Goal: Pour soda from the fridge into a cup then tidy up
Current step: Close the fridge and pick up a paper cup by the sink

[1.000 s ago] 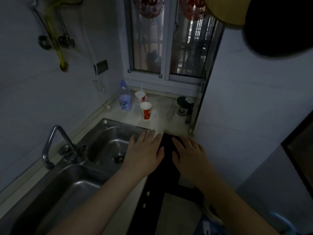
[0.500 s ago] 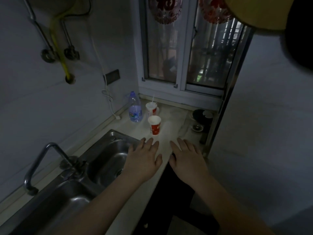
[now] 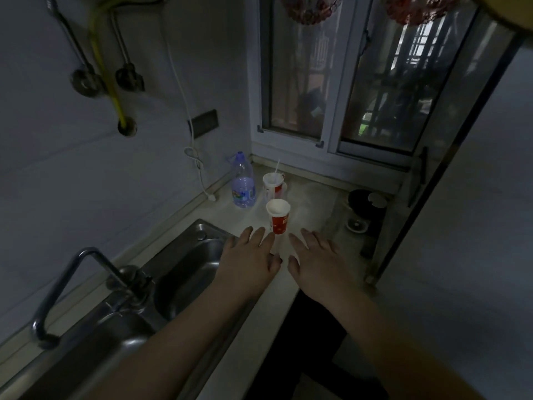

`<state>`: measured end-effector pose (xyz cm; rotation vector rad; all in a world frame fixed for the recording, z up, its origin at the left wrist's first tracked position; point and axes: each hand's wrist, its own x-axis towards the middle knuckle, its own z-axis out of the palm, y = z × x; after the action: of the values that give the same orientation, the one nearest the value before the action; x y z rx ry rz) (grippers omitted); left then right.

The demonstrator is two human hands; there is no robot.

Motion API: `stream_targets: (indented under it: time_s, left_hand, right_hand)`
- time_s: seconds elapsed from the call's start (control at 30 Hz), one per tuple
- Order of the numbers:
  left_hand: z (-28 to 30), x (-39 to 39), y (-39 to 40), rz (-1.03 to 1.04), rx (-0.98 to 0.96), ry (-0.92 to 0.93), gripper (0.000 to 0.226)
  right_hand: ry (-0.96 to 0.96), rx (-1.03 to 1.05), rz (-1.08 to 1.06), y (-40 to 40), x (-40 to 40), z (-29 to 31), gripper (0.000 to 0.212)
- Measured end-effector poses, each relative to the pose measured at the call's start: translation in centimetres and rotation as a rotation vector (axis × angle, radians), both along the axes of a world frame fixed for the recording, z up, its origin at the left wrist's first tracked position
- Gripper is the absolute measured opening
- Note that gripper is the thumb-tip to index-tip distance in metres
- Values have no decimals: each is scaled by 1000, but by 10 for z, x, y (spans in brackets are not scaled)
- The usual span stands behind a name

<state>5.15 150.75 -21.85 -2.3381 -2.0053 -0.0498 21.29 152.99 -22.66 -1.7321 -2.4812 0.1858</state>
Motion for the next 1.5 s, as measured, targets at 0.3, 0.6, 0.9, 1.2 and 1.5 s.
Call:
stream_targets:
  time_s: [0.3, 0.6, 0.9, 1.2, 1.5]
  left_hand:
    - [-14, -28, 38, -9, 2, -34, 78]
    - [-57, -42, 104, 79, -44, -43, 61]
    - [-111, -27, 189, 161, -188, -72, 54]
    - [-135, -22, 235, 206, -184, -249, 79]
    - [-150, -26, 248, 346, -363, -550, 60]
  right_hand:
    - [-5, -27, 8, 37, -31, -12, 55]
    - [-12, -65, 70, 126, -33, -43, 56]
    - [-37, -68, 153, 229, -35, -83, 48]
    - [-21, -109, 202, 299, -45, -112, 59]
    - [-59, -227, 231, 336, -59, -133, 85]
